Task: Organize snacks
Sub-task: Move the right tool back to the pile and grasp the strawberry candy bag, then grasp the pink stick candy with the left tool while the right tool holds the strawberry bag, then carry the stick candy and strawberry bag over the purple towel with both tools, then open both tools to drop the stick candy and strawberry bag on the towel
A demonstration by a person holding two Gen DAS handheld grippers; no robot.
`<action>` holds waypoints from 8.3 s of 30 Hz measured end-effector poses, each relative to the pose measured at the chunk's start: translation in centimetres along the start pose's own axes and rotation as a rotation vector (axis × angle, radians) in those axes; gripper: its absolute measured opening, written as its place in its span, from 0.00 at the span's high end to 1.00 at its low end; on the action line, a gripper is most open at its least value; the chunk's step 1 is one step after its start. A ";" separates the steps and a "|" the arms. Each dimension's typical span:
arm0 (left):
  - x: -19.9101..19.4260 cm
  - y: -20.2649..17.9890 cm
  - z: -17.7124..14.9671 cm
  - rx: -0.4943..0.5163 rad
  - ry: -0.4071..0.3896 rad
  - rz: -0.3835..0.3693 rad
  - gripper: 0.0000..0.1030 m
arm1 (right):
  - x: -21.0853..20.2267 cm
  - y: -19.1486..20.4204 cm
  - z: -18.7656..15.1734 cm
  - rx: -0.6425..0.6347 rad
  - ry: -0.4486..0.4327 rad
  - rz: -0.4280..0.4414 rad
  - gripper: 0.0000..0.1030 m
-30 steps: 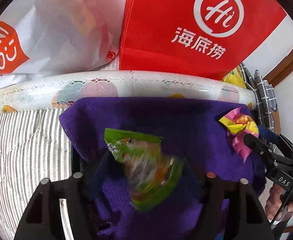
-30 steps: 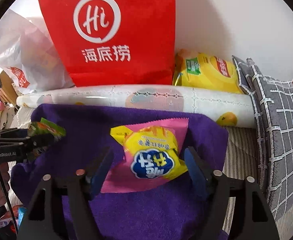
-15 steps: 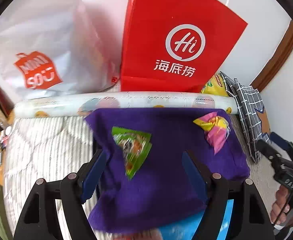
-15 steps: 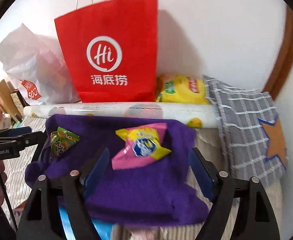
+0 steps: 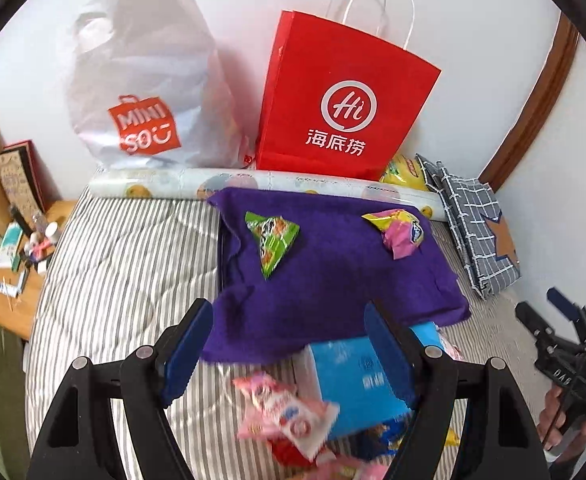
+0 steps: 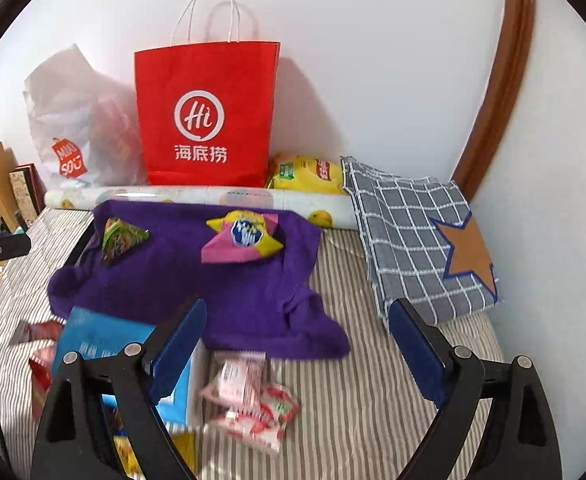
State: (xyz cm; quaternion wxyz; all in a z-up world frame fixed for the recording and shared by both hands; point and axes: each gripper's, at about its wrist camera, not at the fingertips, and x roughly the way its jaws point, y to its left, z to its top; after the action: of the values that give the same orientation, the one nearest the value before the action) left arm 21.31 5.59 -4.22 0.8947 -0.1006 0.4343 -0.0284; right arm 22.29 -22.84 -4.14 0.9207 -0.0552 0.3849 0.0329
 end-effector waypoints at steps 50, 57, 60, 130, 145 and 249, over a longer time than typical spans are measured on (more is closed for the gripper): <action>-2.1 4.8 -9.0 -0.032 -0.009 0.054 0.26 | 8.9 0.8 -9.9 0.132 0.236 0.126 0.35; -1.8 4.0 -9.1 -0.009 -0.011 0.002 0.26 | 7.6 -0.8 -11.0 0.151 0.241 0.160 0.51; -1.6 3.2 -9.1 0.006 -0.013 -0.030 0.26 | 6.9 -1.4 -11.7 0.143 0.230 0.140 0.51; 4.7 4.3 -12.3 0.158 0.007 0.167 0.73 | 5.6 -2.2 -13.7 0.111 0.153 0.100 0.42; 4.4 4.6 -12.5 0.111 0.003 0.170 0.80 | 5.2 -3.1 -14.1 0.151 0.140 0.174 0.31; 12.0 3.9 1.7 -0.142 -0.038 -0.112 0.82 | 14.6 1.8 1.9 0.109 0.067 0.211 0.37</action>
State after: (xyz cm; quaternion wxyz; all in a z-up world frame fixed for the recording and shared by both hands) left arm 30.01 7.99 -13.26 0.8903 -0.1885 0.4120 -0.0455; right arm 33.70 -20.54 -13.39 0.9005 0.0347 0.4202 0.1068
